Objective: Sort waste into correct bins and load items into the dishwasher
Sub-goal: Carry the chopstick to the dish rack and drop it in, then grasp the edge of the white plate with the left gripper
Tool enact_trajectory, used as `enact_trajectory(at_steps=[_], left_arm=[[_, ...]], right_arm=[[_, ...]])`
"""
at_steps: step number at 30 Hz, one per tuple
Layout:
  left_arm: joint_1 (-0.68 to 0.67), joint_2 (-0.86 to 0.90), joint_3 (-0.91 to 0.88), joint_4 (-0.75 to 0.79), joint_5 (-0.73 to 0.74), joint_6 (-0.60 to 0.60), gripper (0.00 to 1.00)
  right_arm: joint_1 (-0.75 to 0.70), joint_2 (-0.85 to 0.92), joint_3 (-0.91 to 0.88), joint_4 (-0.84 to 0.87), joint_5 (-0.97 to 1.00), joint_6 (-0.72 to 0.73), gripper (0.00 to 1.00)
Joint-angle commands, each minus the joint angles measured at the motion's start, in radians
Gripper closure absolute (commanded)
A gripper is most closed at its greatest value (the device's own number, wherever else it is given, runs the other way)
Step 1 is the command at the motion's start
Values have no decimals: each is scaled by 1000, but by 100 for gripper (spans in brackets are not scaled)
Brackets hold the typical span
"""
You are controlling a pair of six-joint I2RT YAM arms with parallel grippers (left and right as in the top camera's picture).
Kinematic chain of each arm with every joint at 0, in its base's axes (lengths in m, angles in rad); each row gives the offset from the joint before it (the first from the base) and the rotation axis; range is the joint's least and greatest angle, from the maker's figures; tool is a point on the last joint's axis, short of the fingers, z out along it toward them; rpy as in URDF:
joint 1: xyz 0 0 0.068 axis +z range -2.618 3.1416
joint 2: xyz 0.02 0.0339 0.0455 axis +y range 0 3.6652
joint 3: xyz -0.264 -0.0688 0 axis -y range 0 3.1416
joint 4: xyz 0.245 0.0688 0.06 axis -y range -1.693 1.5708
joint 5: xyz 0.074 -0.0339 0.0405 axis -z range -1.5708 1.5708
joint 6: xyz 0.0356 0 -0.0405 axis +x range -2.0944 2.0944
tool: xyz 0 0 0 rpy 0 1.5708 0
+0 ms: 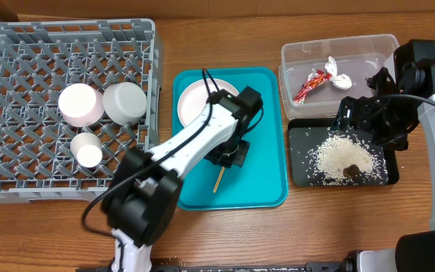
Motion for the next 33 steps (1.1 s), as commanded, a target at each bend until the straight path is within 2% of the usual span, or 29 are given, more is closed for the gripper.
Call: enact_trajectory(at_steps=[1,7,13,21,29,31,33], left_arm=[[0,-130,-3,-6,-17,53,96],[72,-306,-3,-29,-81,26,96],[274,-407,-3,-33,-144,-20,96],[539,-364,-5,2,-174,24,96],[595,-250,-5,50,-184,72,95],[597,-235,-5,50,-183,72,85],[597,-233,-5,50,-179,72,59]], right_arm=[[2,-10,4,1,-8,0,0],[2,-10,4,1,-8,0,0],[2,-10,4,2,-8,0,0],[2,-10,4,2,-8,0,0],[2,-10,4,1,-8,0,0],[2,-10,4,1,-8,0,0],[2,-10,4,2,-8,0,0]])
